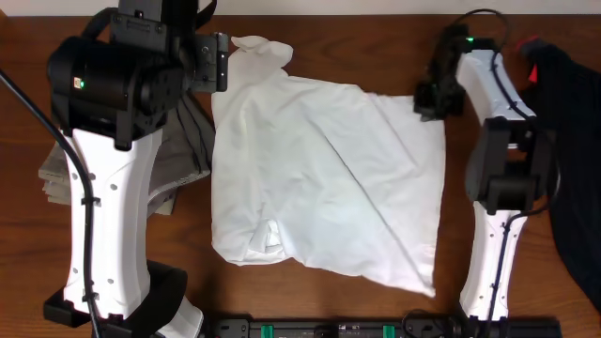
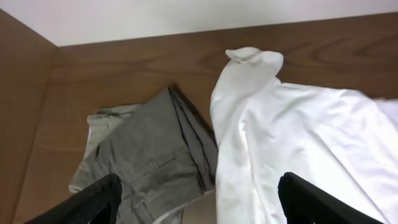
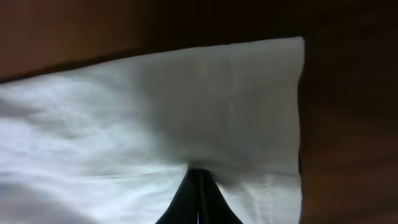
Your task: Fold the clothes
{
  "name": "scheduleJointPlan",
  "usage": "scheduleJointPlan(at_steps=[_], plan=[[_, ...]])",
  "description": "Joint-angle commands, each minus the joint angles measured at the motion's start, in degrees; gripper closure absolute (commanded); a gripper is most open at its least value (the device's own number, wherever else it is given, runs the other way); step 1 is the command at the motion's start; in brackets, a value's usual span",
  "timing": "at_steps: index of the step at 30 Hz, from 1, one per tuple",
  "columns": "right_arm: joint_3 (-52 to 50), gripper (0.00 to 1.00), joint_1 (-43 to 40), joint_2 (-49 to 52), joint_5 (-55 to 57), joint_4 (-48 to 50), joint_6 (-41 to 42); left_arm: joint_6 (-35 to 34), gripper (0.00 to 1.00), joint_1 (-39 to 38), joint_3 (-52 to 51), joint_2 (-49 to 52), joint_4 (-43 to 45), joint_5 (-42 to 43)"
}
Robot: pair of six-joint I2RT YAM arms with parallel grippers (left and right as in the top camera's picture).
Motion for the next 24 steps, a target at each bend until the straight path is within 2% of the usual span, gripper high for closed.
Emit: scheduleJointPlan(at_steps=[1,7,14,17,19,20,22,23,24], plan=[[-2.36,0.99,-8.02,7.43,7.82,2.91,7.08,-1.33,0.17,0.04,0.63,0.13,-0.66,0.17],[2.32,0.99,-15.69,7.39,-2.45,4.57,3.76,-1.33,0.17,0.04,0.63,0.13,-1.51,0.17],[17.64,0.96,-19.41,7.30,-7.28,-1.92,-6.69,-1.33,0.17,0.04,0.61,0.13,-1.92,0.17],[27.17,0.90,-19.58,7.26,-9.03,-8.66,-11.21,-1.33,0.16,0.04,0.61,0.13,-2.56,0.17],[32.79,0.81,-19.52,7.19,-12.85,-13.05,-13.33,-1.33,0.16,0.04,0.61,0.15,-3.19,0.20],[34.99,0.72,-19.50,7.19,-14.36,-15.04,-13.57,-1.33,0.16,0.04,0.57,0.15,-3.48,0.22],[38.95,0.67,-19.39,7.19,-16.31,-19.78,-13.55,-1.33,0.16,0.04,0.50,0.15,-4.09,0.87],[40.41,0.67,-19.21,7.19,-17.00,-22.53,-13.55,-1.33,0.02,0.04,0.50,0.15,-4.48,1.88],[41.13,0.66,-18.97,7.19,-17.49,-24.81,-13.60,-1.33,0.02,0.04,0.50,0.15,-4.81,2.84]])
